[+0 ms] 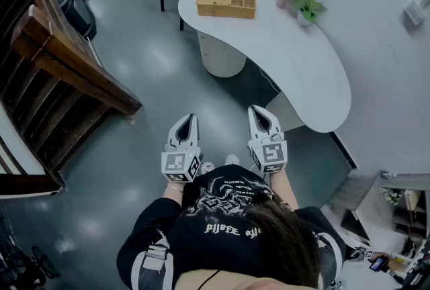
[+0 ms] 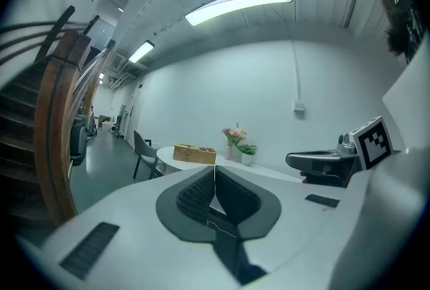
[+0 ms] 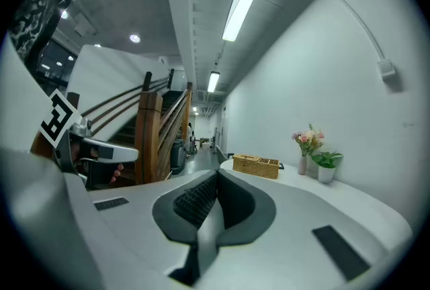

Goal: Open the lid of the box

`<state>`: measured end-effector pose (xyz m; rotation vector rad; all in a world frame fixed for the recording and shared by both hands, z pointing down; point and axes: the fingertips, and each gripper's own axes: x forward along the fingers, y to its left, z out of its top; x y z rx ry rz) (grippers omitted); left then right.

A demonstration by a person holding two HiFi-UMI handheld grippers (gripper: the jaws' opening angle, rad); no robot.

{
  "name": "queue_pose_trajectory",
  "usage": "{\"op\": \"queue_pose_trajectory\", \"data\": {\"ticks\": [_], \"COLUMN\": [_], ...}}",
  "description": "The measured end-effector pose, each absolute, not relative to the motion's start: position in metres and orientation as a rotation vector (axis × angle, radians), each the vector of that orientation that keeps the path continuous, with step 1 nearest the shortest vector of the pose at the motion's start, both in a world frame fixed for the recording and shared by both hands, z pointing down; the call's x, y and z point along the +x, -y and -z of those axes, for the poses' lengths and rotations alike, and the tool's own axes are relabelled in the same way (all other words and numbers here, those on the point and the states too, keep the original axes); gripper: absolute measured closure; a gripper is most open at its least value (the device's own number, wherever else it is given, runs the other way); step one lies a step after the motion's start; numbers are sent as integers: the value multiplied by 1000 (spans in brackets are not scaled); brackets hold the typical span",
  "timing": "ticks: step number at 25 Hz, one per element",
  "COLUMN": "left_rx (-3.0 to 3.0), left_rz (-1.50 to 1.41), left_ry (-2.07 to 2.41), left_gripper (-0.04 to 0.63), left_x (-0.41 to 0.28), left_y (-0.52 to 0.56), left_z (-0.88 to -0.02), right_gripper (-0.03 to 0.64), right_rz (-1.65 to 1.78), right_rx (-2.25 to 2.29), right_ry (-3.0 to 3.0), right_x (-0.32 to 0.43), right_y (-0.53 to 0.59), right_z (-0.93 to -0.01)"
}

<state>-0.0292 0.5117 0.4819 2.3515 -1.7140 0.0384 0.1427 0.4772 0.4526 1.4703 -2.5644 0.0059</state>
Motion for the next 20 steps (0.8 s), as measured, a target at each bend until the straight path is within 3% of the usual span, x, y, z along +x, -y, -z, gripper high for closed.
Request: {"op": "queue_pose_trajectory", "data": {"ticks": [20], "left_rx": [2288], "left_rz": [-3], "left_ry": [1787], "left_gripper": [571], "left_x": [7], "left_y": [-493], "left_z": [-501], "right_gripper": [591], "right_rz": [-80], "right_rx": [1413], "right_ry": [2651], "right_x": [182], "right_y": [-449], "right_z": [-485]}}
